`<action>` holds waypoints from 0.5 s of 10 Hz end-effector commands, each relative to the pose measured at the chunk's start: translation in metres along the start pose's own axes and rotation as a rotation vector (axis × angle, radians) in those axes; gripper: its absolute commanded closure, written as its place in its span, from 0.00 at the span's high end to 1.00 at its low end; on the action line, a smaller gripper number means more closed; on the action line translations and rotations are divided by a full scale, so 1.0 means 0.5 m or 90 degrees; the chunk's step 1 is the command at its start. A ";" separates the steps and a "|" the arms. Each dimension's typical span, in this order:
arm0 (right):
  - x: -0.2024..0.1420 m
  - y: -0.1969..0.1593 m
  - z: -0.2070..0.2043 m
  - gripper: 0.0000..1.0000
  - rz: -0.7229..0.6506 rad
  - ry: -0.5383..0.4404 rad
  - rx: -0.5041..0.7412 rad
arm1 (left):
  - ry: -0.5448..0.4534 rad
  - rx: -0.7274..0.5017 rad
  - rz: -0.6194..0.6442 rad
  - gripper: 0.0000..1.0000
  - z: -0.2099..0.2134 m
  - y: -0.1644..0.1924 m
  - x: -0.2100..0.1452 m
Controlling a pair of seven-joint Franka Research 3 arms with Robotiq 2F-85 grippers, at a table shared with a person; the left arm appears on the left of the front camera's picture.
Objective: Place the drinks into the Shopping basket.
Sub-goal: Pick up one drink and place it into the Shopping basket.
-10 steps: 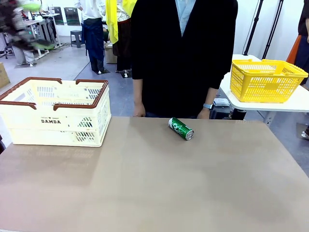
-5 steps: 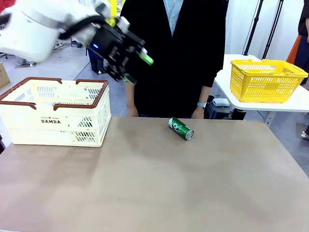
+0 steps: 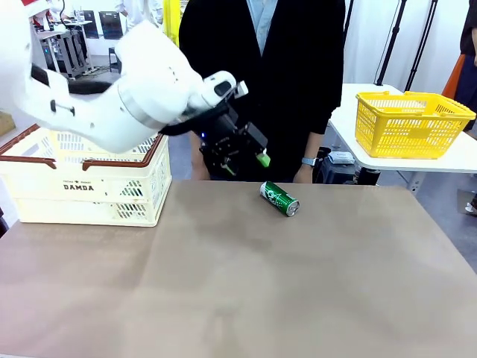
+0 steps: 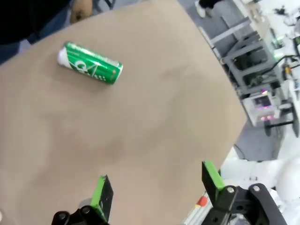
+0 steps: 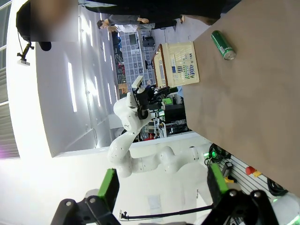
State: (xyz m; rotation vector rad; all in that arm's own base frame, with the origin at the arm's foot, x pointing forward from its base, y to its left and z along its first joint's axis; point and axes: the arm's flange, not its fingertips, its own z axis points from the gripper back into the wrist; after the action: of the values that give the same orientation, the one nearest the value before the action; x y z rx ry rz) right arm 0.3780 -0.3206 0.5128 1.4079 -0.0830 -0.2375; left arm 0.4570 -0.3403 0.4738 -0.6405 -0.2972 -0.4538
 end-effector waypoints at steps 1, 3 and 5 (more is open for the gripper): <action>-0.003 0.004 -0.003 1.00 -0.006 -0.002 -0.007 | -0.019 -0.013 0.002 1.00 0.052 -0.007 0.032; -0.003 0.004 -0.003 1.00 -0.006 -0.002 -0.007 | -0.019 -0.013 0.002 1.00 0.052 -0.007 0.032; -0.003 0.004 -0.003 1.00 -0.006 -0.002 -0.007 | -0.004 0.021 0.084 1.00 0.002 -0.032 0.038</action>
State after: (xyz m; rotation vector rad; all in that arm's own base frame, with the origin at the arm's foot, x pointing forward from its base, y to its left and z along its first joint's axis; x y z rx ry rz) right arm 0.3780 -0.3206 0.5128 1.4079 -0.0829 -0.2375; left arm 0.4663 -0.3405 0.4955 -0.6555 -0.3077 -0.4094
